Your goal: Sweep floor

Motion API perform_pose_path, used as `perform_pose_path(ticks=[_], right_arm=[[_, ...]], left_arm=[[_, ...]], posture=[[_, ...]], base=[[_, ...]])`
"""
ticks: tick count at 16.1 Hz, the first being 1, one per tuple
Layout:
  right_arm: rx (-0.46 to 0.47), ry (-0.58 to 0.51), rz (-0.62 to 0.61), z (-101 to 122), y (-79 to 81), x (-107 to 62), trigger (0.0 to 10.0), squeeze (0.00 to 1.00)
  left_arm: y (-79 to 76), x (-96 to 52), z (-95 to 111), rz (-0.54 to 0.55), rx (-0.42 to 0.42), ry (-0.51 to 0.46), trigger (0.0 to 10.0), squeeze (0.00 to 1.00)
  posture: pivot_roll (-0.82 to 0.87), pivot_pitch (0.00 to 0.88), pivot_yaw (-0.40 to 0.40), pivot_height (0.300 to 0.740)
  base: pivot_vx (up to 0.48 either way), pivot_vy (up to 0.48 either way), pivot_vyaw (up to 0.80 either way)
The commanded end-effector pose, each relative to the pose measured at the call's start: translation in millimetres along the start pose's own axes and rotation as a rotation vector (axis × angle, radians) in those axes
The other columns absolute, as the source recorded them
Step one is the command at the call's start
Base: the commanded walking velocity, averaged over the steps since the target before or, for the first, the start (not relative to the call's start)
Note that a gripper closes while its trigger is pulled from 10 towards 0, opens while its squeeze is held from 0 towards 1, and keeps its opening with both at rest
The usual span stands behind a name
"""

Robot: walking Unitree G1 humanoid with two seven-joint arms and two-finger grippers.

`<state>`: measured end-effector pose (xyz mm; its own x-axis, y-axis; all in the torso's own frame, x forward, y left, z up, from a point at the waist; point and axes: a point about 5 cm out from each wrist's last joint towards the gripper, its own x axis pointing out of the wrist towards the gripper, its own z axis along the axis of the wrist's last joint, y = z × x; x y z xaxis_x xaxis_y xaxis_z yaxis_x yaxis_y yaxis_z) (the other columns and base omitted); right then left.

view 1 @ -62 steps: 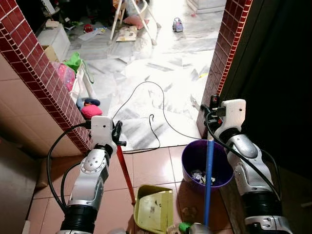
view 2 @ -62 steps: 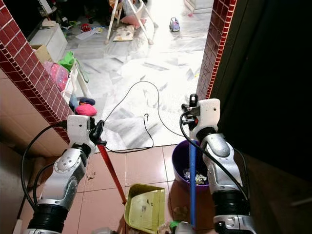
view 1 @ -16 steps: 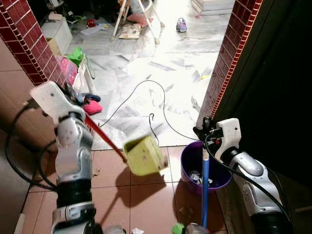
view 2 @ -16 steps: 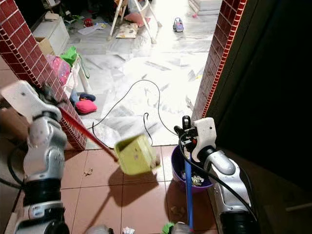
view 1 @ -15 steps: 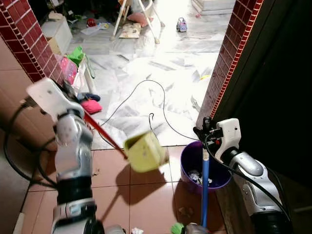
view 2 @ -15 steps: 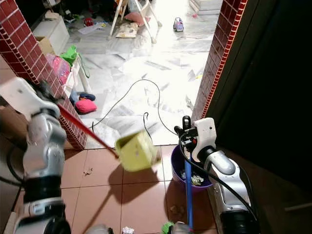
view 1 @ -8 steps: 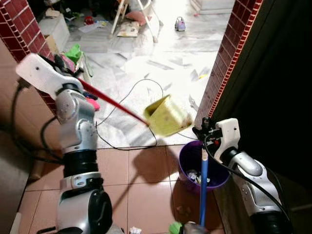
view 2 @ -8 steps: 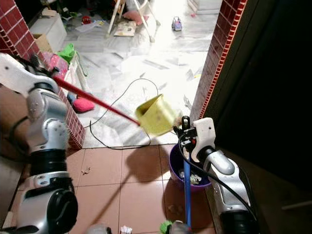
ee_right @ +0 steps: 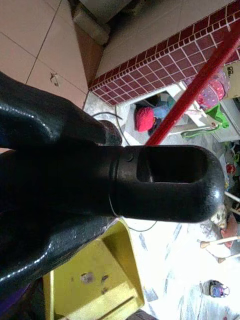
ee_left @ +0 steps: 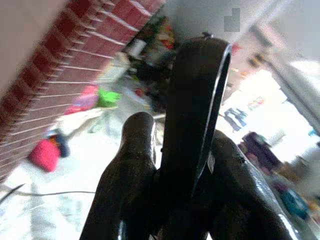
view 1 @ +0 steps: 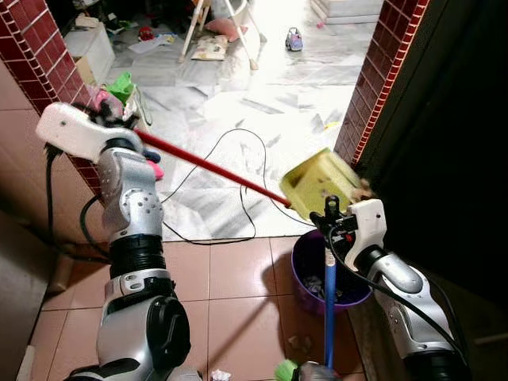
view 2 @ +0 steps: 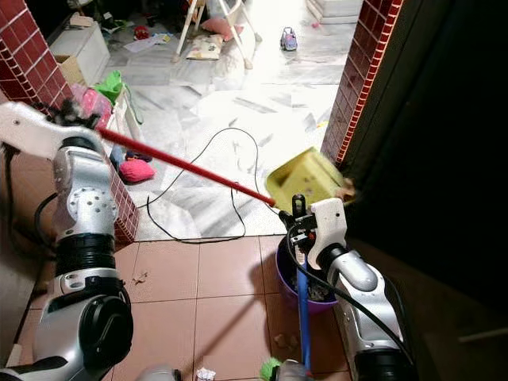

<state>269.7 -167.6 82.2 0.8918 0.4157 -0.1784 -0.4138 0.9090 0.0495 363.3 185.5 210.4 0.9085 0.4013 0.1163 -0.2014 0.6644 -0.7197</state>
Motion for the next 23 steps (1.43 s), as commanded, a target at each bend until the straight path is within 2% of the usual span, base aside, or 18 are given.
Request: perform_pose_path(ticks=[1,5,6,7,23], right_arm=[[0.023,0.051,-0.005,-12,1.8,0.1,10.0,0.0],[0.017,0.058,-0.011,-18,4.4,0.7,10.0,0.0],[0.019,0.056,-0.013,-18,5.2,2.3,10.0,0.0],[0.019,0.056,-0.013,-19,5.2,2.9,10.0,0.0],[0.018,0.053,-0.015,-19,5.0,3.7,10.0,0.0]], left_arm=[[-26.6,6.4,15,-0.129,-0.007,-0.041,10.0,0.0],[-44.8,12.9,20,-0.26,0.084,-0.029,10.0,0.0],[-54.1,15.1,21,-0.32,0.118,-0.012,10.0,0.0],[-56.4,15.7,20,-0.333,0.119,-0.006,10.0,0.0],[-59.0,16.9,20,-0.354,0.123,0.003,10.0,0.0]], posture=[[-0.12,0.0,0.044,0.74],[-0.1,0.0,0.061,0.74],[-0.1,0.0,0.066,0.74],[-0.1,0.0,0.068,0.74],[-0.1,0.0,0.069,0.74]], base=[[0.0,0.0,0.0],[0.0,0.0,0.0],[0.0,0.0,0.0],[0.0,0.0,0.0],[0.0,0.0,0.0]])
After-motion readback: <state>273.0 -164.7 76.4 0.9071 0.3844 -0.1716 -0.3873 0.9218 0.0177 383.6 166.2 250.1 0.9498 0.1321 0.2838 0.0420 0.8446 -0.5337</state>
